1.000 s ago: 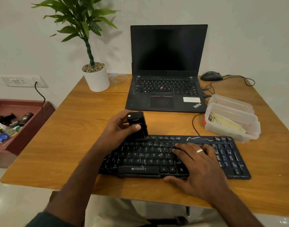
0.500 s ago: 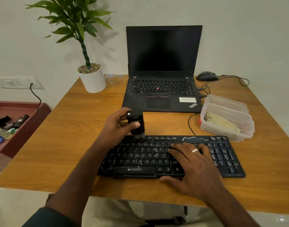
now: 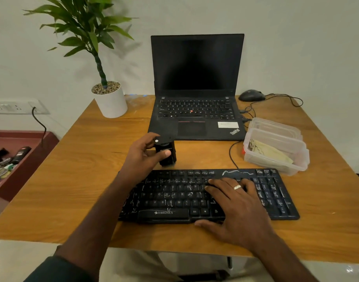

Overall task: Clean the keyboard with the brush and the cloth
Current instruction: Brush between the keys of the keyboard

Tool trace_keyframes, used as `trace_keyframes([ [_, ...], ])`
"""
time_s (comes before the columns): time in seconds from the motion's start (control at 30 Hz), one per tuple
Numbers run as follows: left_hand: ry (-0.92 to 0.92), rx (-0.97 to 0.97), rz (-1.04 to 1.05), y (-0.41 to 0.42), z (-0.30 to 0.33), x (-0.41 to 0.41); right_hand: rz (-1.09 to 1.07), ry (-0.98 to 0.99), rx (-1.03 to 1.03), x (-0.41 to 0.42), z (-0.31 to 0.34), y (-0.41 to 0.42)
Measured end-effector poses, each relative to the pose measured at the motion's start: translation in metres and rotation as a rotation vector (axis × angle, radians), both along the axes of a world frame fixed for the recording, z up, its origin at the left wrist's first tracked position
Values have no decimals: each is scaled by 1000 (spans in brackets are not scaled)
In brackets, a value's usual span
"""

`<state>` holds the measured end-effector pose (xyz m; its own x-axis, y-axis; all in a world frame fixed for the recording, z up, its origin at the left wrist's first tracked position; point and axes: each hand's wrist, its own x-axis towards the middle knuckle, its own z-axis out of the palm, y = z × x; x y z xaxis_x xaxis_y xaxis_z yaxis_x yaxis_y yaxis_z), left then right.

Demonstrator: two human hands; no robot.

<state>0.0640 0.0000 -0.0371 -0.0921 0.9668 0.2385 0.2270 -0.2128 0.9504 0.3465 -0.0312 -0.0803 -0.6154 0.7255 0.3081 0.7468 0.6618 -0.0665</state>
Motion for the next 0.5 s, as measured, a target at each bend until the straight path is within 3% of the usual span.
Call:
trace_keyframes([
  [0.1, -139, -24, -63, -6, 2, 7, 1, 4, 3, 0, 0, 0],
  [0.27, 14, -50, -130, -1, 1, 13, 2, 2, 7, 0, -2, 1],
  [0.43, -77, -48, -121, -1, 5, 9, -1, 1, 5, 1, -3, 0],
  [0.5, 6, -58, -174, -2, 5, 12, -1, 0, 6, 1, -2, -1],
])
